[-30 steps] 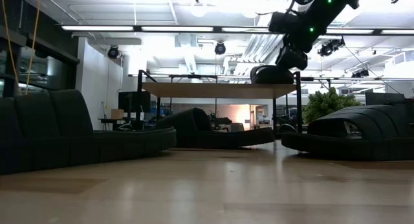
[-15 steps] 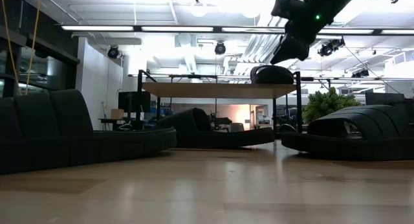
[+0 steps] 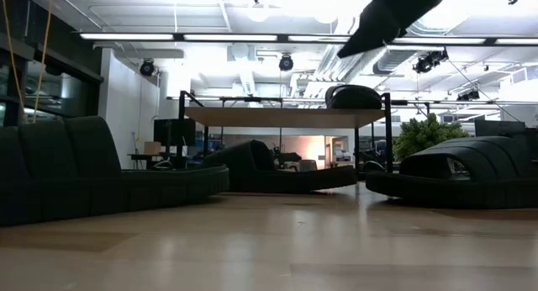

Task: Pick and place slides into the shelf
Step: Put the black slipper on the shelf

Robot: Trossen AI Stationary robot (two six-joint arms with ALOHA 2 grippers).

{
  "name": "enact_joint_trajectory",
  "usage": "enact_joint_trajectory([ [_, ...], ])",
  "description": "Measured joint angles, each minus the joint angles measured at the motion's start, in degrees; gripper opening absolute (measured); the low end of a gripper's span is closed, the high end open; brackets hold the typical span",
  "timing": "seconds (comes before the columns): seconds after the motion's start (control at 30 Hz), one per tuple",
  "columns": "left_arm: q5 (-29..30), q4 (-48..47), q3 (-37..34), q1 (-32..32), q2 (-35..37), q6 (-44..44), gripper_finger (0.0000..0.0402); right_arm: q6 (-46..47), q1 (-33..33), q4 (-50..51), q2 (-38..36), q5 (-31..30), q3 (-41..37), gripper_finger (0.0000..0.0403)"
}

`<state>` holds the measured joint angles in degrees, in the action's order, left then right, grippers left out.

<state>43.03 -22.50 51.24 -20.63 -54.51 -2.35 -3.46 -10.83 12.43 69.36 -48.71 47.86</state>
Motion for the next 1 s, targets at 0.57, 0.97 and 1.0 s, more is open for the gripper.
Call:
enact_joint_trajectory([
  [0.57, -1.66, 0.0, 0.0, 0.01, 0.01, 5.95, 0.0184, 3.52, -2.17, -5.91, 0.48, 12.5, 0.04, 0.0211],
  [0.97, -2.98, 0.0, 0.0, 0.0, 0.01, 11.73, 0.0184, -5.18, -1.92, -11.41, 8.04, 12.74, 0.04, 0.0211],
  [1.0, -3.04, -0.01, 0.0, 0.0, 0.01, 11.74, 0.0184, -6.14, -1.92, -12.12, 8.75, 12.6, 0.04, 0.0211],
])
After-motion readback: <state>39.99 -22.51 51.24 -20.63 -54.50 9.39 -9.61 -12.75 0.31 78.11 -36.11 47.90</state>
